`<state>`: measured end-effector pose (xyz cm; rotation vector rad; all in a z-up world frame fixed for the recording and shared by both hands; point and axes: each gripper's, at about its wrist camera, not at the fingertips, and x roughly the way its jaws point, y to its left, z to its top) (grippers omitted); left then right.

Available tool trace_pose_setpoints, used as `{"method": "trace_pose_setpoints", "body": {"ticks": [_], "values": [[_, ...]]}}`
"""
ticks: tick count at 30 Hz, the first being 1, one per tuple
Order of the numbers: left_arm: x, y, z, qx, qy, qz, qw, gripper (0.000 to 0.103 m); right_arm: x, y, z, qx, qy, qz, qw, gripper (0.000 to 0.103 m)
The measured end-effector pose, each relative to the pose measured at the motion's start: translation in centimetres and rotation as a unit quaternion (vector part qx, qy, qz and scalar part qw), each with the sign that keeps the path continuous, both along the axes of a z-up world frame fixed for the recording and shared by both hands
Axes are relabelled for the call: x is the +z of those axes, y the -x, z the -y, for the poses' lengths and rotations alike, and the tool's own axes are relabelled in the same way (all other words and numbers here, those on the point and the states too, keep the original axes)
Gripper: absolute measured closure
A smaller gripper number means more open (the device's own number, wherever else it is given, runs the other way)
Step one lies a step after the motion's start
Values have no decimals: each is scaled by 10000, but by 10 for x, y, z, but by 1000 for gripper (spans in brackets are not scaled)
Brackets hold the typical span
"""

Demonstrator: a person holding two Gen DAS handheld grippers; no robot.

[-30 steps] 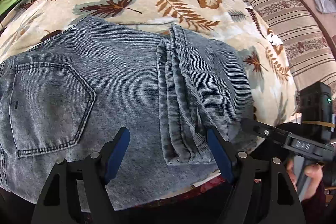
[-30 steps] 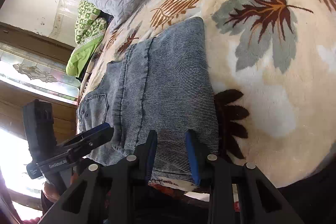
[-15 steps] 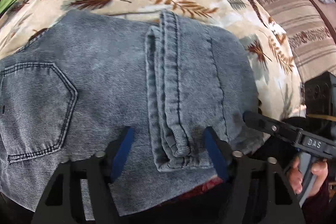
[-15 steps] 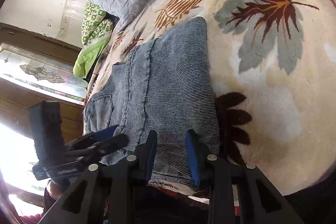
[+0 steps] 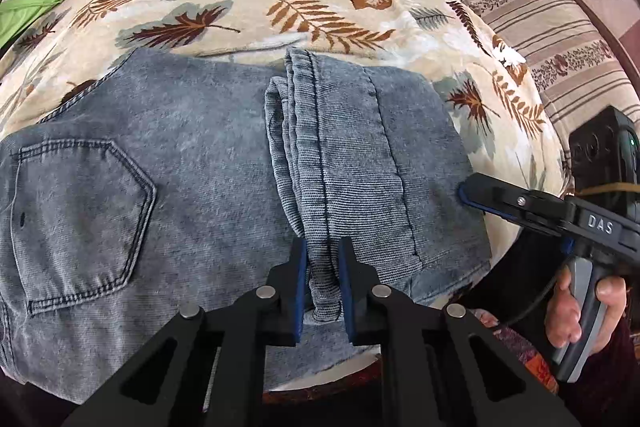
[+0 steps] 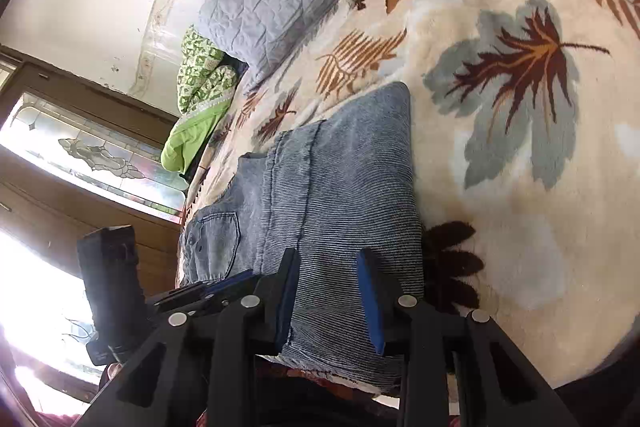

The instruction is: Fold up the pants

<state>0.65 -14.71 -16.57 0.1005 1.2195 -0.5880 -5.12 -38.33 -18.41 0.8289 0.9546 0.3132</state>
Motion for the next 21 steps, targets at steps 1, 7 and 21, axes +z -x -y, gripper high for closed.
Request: {"method": "trace_pose_setpoints", "body": {"ticks": [1,7,21], "values": [[0,2,-1,-12,-41,17,10000,88,-1,-2,-3,46,52,-44,10000,70],[-4,23,-6,-88,-204,248,9994,88,-3,-10,-29,730,761,-175,9943,69],[56,2,-80,1054,-239,1006,9890,49,6,-8,-33,883,748,123,9932,70]]}}
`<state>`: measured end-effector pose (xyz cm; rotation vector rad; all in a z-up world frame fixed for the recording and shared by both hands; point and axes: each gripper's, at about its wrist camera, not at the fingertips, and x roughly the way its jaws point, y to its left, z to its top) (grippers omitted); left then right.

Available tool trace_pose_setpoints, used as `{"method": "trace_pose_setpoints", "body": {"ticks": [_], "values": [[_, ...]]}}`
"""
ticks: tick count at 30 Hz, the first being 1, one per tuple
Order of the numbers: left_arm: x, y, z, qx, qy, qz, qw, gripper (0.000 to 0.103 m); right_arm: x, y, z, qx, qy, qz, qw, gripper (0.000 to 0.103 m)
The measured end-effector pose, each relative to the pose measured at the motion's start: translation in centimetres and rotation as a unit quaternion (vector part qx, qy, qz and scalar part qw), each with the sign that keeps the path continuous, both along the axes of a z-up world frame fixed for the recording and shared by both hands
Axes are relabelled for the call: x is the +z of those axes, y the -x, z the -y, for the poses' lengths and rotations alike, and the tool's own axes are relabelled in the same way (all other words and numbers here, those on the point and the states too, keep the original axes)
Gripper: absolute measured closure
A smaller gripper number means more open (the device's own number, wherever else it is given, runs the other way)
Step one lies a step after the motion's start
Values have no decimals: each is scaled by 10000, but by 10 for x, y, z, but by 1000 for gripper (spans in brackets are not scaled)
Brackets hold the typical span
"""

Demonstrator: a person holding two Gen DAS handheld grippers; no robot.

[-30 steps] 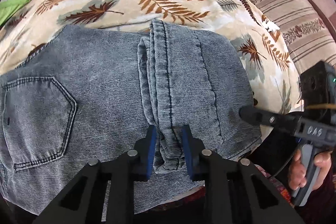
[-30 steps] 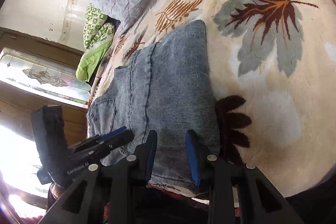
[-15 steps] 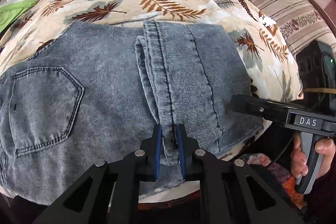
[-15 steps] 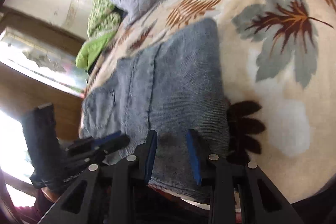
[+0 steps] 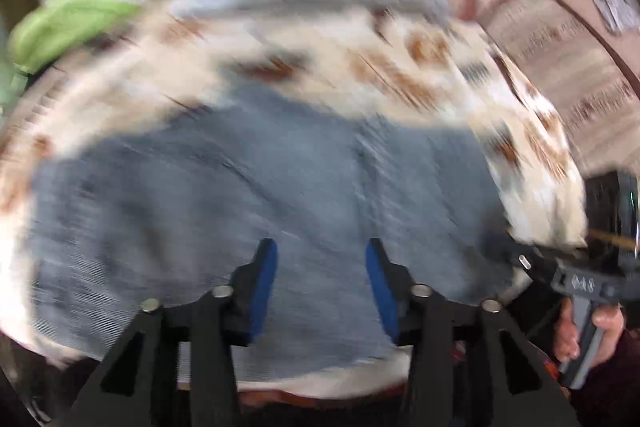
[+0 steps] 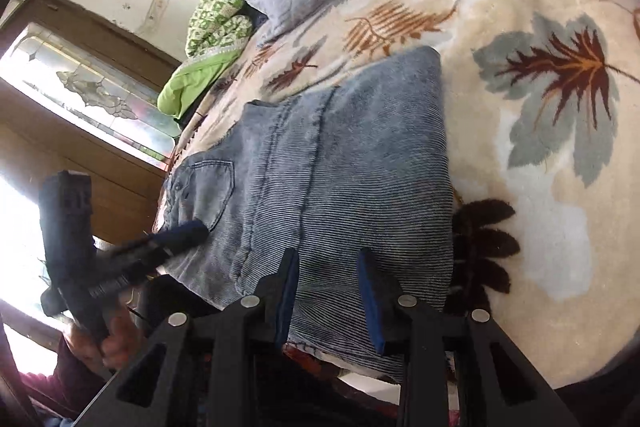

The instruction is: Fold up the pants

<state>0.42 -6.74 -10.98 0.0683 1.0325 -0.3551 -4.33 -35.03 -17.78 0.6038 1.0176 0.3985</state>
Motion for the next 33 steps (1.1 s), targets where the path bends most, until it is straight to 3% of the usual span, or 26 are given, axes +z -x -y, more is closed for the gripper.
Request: {"method": "trace_pose_setpoints", "body": {"ticks": [2,5,7,9,13,16,21,22,24,25,27,30,31,33], "values": [[21,-8,-45,636,-151,319,9974,27,6,2,-5,84,111,125,9998,70],[41,-23,-128,1623,23,352,9861,21,6,1,-13,200,312,93,9993,70],[40,-32,-187,2241,244,74,9742,16,6,0,-17,239,371,74,9990,70],[23,-37,-229,2589,396,-473,9639,15,5,-2,-19,258,414,58,9988,70],[-20,-30,-274,2918,719,-1225,9459,15,0,-2,-19,222,397,-26,9990,69],[-51,-26,-279,2827,1095,-1712,9374,15,-3,-3,-21,215,417,-26,9989,69],[-75,-32,-266,2613,1381,-1989,9344,15,-3,-2,-22,220,495,5,9985,69],[-80,-34,-264,2503,1625,-2058,9320,15,-3,-2,-22,221,502,14,9985,69],[-85,-36,-260,2433,1850,-2121,9282,21,-3,-2,-22,220,510,26,9985,69],[-85,-36,-257,2419,1877,-2112,9283,32,-3,-1,-22,219,515,29,9984,69],[-83,-35,-249,2316,1708,-2032,9359,37,-3,-1,-22,216,534,33,9983,69],[-78,-34,-243,2333,1611,-1904,9399,65,-2,-1,-23,217,553,36,9982,69],[-75,-33,-244,2381,1579,-1828,9407,79,-2,-1,-23,215,550,34,9982,69],[-69,-32,-243,2389,1617,-1754,9413,85,-2,-1,-23,213,548,32,9983,69]]}}
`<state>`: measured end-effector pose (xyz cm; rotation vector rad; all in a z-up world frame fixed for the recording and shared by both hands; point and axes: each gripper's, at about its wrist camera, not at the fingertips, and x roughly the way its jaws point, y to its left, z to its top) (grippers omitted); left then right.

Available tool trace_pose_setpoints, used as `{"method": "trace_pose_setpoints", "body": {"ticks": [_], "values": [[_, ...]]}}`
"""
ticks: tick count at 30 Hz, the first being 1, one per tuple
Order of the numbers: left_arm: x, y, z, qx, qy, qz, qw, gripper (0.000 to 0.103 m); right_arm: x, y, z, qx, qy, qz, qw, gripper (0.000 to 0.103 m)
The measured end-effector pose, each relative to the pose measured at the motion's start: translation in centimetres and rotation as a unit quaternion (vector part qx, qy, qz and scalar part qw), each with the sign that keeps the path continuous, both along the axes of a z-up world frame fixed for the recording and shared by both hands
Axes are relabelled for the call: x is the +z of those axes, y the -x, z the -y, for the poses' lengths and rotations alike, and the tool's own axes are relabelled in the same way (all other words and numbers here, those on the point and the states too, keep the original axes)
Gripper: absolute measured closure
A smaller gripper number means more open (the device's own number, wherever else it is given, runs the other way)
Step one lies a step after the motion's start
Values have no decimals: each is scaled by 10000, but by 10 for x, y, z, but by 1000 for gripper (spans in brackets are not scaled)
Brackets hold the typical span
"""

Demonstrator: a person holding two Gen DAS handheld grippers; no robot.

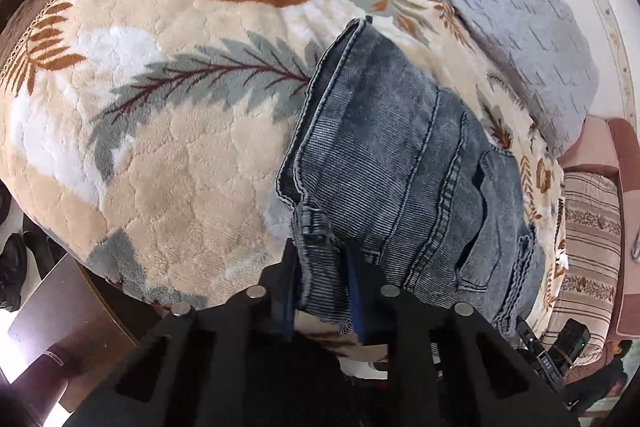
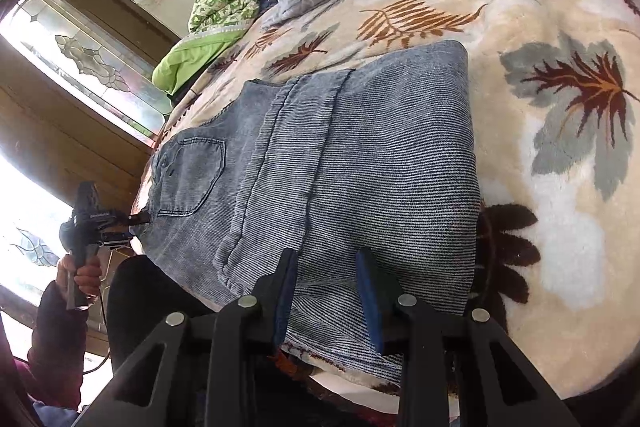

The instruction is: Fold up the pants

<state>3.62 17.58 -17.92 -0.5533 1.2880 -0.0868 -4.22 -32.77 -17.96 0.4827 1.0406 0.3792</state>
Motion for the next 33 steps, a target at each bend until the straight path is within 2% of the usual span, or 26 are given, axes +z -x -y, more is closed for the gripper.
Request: {"method": "trace_pose_setpoints", "body": {"ticks": [6,12,16,18,21,24,27,29,33], "values": [[37,-3,20,-231,-413,488,9977,88,3,0,0,-11,45,31,10000,69],[110,0,82,-797,-700,1256,9864,89,11,1,1,-15,-1,208,9998,69],[160,3,139,-1395,-872,1722,9712,89,22,2,10,-184,-162,438,9987,69],[177,7,163,-1694,-883,1874,9635,89,30,5,21,-395,-306,589,9970,69],[195,11,224,-2289,-917,2053,9471,89,39,10,47,-837,-627,811,9912,69],[199,20,286,-2931,-875,2082,9290,90,47,18,74,-1332,-836,995,9825,69],[185,31,342,-3484,-792,1966,9131,90,48,25,102,-1761,-1152,1029,9722,68],[159,35,382,-3828,-703,1709,9052,90,44,31,120,-2051,-1291,1001,9650,68],[88,34,431,-4167,-822,1160,8978,89,38,41,152,-2489,-1430,928,9534,68]]}}
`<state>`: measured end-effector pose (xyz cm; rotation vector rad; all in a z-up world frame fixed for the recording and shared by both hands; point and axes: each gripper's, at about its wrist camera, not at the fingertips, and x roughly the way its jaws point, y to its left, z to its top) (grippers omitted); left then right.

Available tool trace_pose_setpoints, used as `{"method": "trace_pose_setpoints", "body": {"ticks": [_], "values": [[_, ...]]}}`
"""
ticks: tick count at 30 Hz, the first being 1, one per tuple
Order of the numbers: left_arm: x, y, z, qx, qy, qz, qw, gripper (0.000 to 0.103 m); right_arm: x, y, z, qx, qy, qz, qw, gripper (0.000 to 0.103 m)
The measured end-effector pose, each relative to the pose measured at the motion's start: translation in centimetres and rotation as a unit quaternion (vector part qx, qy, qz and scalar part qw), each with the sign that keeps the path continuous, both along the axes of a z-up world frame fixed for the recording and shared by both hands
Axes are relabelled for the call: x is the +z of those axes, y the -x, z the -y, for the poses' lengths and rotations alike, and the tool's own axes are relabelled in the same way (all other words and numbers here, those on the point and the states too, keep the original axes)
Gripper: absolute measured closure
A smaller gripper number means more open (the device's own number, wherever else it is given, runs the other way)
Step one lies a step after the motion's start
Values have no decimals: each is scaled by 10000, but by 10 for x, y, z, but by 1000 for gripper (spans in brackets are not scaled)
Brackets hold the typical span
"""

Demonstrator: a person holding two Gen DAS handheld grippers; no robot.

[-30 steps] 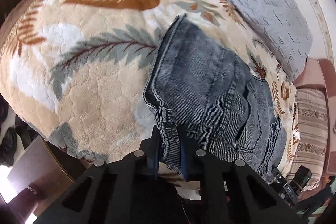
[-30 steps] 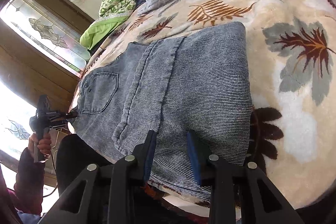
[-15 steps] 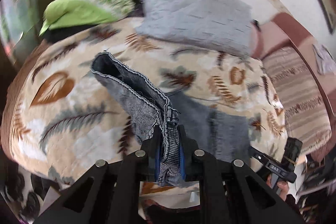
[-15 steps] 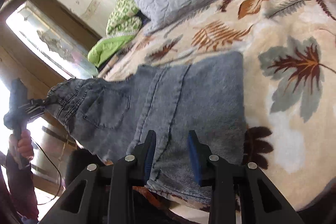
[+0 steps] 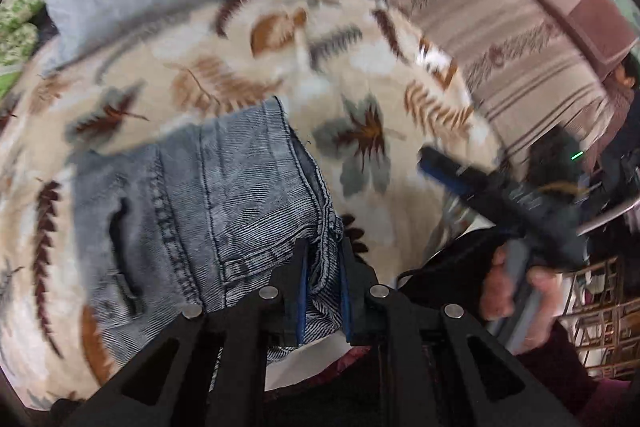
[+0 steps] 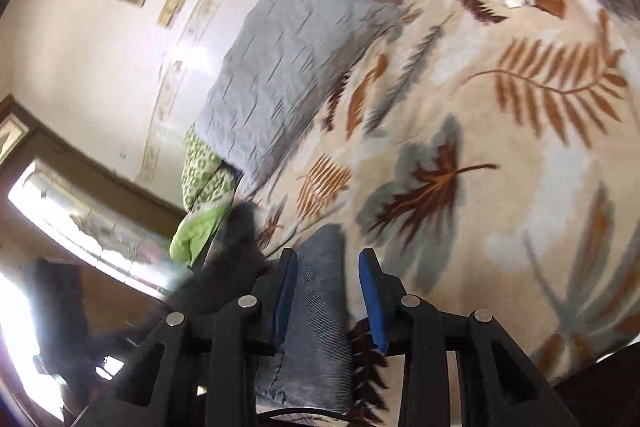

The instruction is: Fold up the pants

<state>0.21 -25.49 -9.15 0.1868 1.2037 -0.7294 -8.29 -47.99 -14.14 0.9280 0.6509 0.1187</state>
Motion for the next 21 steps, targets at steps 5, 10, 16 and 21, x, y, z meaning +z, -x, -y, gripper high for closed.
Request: {"method": "trace_pose_setpoints", "body": {"ticks": [5,10,16,21], "values": [[-35,2,10,-78,-174,-741,9971,76,-4,2,14,-89,-111,-155,9998,68],[32,-2,-33,57,235,289,9993,40,-4,-8,-3,184,143,-211,9995,68],[36,-24,-96,853,-636,1155,9876,38,6,-25,-43,809,516,-119,9953,68],[2,-37,-135,1211,-1114,957,9817,38,29,-64,-89,1502,890,-1,9846,68]]}}
